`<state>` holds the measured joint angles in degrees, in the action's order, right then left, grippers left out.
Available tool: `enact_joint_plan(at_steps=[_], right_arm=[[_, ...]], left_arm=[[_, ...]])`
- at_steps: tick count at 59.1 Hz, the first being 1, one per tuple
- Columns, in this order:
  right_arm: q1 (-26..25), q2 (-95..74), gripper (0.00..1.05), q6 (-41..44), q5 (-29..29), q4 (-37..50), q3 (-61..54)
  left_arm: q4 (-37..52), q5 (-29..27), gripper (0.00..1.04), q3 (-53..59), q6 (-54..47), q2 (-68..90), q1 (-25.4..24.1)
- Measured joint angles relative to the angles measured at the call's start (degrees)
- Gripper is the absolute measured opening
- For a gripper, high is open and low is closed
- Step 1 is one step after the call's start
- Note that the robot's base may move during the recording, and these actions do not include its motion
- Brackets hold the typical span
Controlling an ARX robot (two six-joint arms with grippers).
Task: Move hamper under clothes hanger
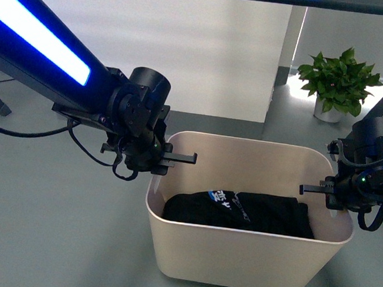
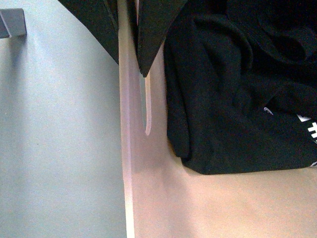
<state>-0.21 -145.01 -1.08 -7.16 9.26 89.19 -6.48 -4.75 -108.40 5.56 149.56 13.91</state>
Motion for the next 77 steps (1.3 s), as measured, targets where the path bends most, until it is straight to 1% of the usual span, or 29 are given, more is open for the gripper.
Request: enact_joint_plan(at_steps=[6,13,23,54,55,57,58,62,65,71,77], right_arm=[[0.35,0.00,0.03,0.20,0.44,0.00,0.02],[1.99,0.00,0.03,0.15,1.29,0.02,0.00],[3.19,0.00,0.03,0.15,1.95,0.02,0.00],[2.05,0.00,0.03,0.15,1.16,0.02,-0.02],[2.12,0.00,0.03,0.15,1.16,0.02,-0.02],[2.23,0.00,0.03,-0.68,1.36,1.62,-0.61],[2.23,0.00,0.03,-0.87,1.42,2.86,-1.11],[2.23,0.48,0.03,-3.96,1.60,14.16,-6.29],[2.34,1.42,0.03,-5.33,1.68,19.19,-10.08],[2.95,4.07,0.03,-6.91,2.12,23.28,-16.17],[3.54,5.97,0.03,-7.52,3.04,24.83,-20.06]], left_arm=[[0.00,-0.72,0.04,0.00,0.02,0.00,-0.22],[0.00,-1.77,0.04,0.00,-0.02,0.00,-1.99],[0.00,-2.16,0.04,0.00,-0.02,0.00,-3.21],[0.37,-1.44,0.04,0.17,-0.11,0.00,-2.12],[2.14,-0.92,0.04,0.94,-0.20,-0.11,-2.21],[11.17,0.48,0.04,5.18,-0.59,-0.94,-2.47],[13.18,0.70,0.04,6.10,-0.70,-1.07,-2.56],[25.24,1.90,0.04,13.16,-1.75,-2.54,-3.30],[30.84,3.56,0.04,18.71,-2.71,-4.22,-4.04],[35.47,5.68,0.04,26.38,-4.02,-7.48,-5.16],[37.33,6.49,0.04,30.77,-4.70,-9.22,-6.32]])
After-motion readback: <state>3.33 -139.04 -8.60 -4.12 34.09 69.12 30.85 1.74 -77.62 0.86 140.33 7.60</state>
